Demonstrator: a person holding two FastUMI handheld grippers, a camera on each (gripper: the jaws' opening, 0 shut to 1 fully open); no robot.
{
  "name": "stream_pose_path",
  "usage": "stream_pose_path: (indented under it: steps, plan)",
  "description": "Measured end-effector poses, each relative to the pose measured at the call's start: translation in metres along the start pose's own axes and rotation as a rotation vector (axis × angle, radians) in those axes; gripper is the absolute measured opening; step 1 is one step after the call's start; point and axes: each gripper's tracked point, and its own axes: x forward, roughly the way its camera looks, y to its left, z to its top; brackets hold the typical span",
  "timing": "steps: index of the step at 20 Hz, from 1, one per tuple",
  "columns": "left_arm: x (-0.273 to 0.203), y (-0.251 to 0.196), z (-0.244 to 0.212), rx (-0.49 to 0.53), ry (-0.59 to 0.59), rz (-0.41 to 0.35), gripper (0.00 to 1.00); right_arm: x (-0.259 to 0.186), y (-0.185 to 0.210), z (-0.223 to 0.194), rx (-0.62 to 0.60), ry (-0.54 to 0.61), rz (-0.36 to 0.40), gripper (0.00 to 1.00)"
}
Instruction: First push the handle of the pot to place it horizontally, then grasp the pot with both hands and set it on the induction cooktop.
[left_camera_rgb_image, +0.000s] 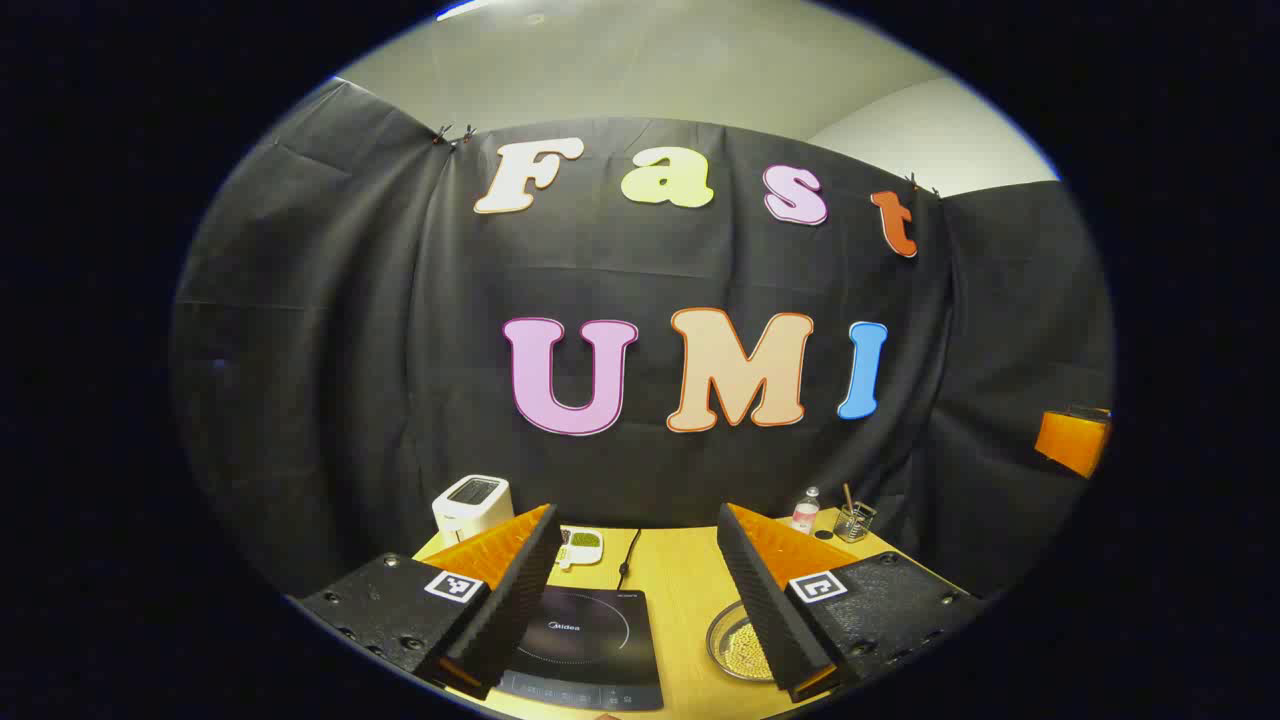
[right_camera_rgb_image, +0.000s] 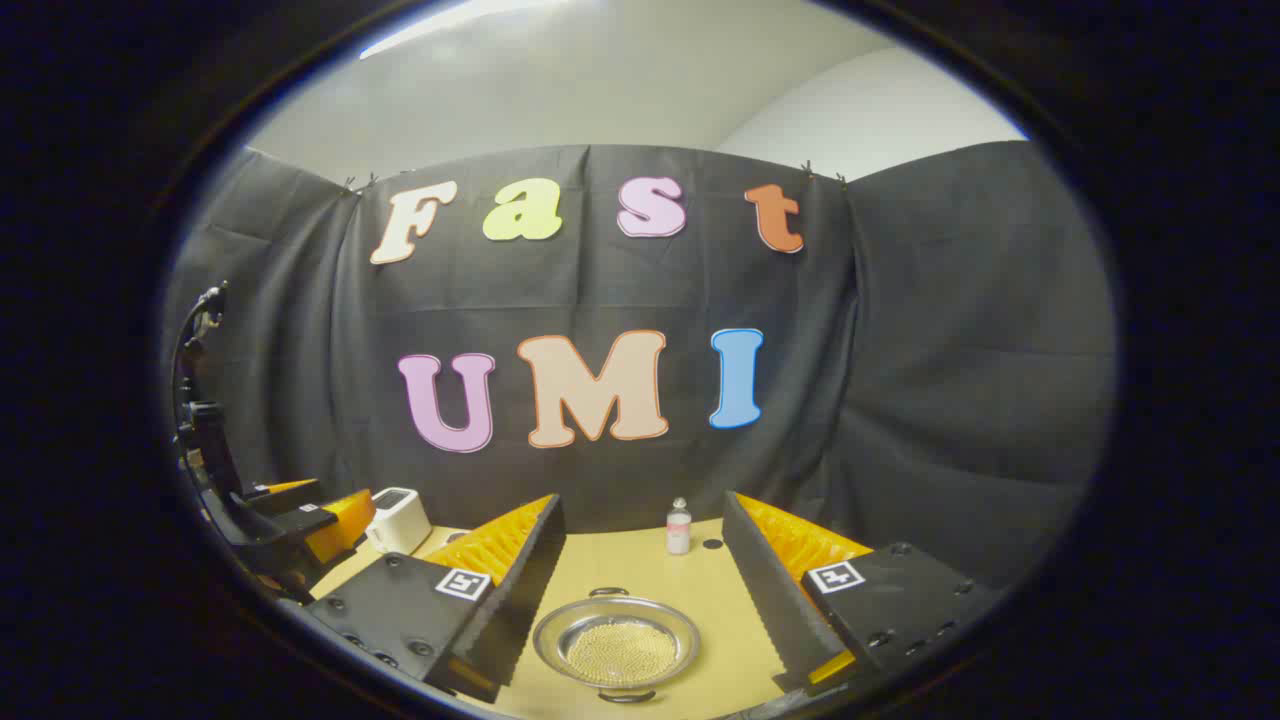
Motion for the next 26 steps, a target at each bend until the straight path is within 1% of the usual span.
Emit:
stream_pose_path:
  steps: [3,4,7,8,10,11,12,15,16,18,19,20,21,22,23,24,25,26]
  plan:
    - [0.0,0.0,-0.003,0.001,0.007,0.002,0.95,-0.001,-0.003,0.0,-0.009,0.001,-0.004,0.92]
    - [0.0,0.001,-0.003,0.002,0.009,0.004,0.92,-0.001,-0.004,-0.001,-0.013,0.002,-0.006,0.98]
    - [0.0,0.002,-0.004,0.004,0.008,0.01,0.92,-0.003,-0.005,-0.002,-0.018,0.006,-0.009,0.99]
    - [0.0,0.003,-0.004,0.004,0.007,0.013,0.95,-0.003,-0.006,0.0,-0.019,0.007,-0.01,0.99]
    - [0.0,0.005,-0.003,0.009,0.006,0.023,0.95,-0.004,-0.008,0.001,-0.02,0.004,-0.012,0.99]
    - [0.001,0.007,-0.004,0.011,0.006,0.028,0.92,-0.003,-0.009,0.0,-0.021,0.005,-0.012,0.99]
    - [0.001,0.007,-0.005,0.012,0.006,0.032,0.95,-0.003,-0.009,0.001,-0.02,0.004,-0.012,0.99]
    - [0.001,0.01,-0.003,0.01,0.005,0.042,0.95,-0.004,-0.011,0.001,-0.023,0.005,-0.013,0.99]
    - [0.002,0.01,-0.003,0.01,0.005,0.043,0.92,-0.004,-0.011,0.001,-0.024,0.005,-0.014,0.99]
    - [0.002,0.008,-0.004,0.011,0.005,0.04,0.92,-0.002,-0.013,0.0,-0.024,0.008,-0.016,0.99]
    - [0.001,0.007,-0.004,0.013,0.006,0.037,0.95,-0.002,-0.013,0.0,-0.024,0.009,-0.017,0.99]
    - [0.0,0.006,-0.005,0.015,0.006,0.034,0.92,-0.001,-0.014,0.0,-0.023,0.009,-0.018,0.99]
    - [0.0,0.005,-0.005,0.016,0.006,0.031,0.92,-0.001,-0.014,-0.001,-0.022,0.01,-0.019,0.99]
    - [0.0,0.004,-0.004,0.019,0.007,0.029,0.95,-0.001,-0.015,-0.002,-0.021,0.011,-0.019,0.99]
    - [-0.002,0.003,-0.006,0.023,0.008,0.026,0.92,-0.001,-0.016,-0.003,-0.02,0.013,-0.019,0.99]
    - [-0.003,0.002,-0.006,0.025,0.008,0.024,0.92,-0.001,-0.017,-0.004,-0.019,0.013,-0.021,0.99]
    - [-0.004,0.002,-0.006,0.027,0.007,0.022,0.95,-0.001,-0.019,-0.006,-0.018,0.014,-0.023,0.99]
    - [-0.004,0.001,-0.006,0.025,0.006,0.02,0.92,-0.001,-0.021,-0.008,-0.015,0.017,-0.026,0.99]
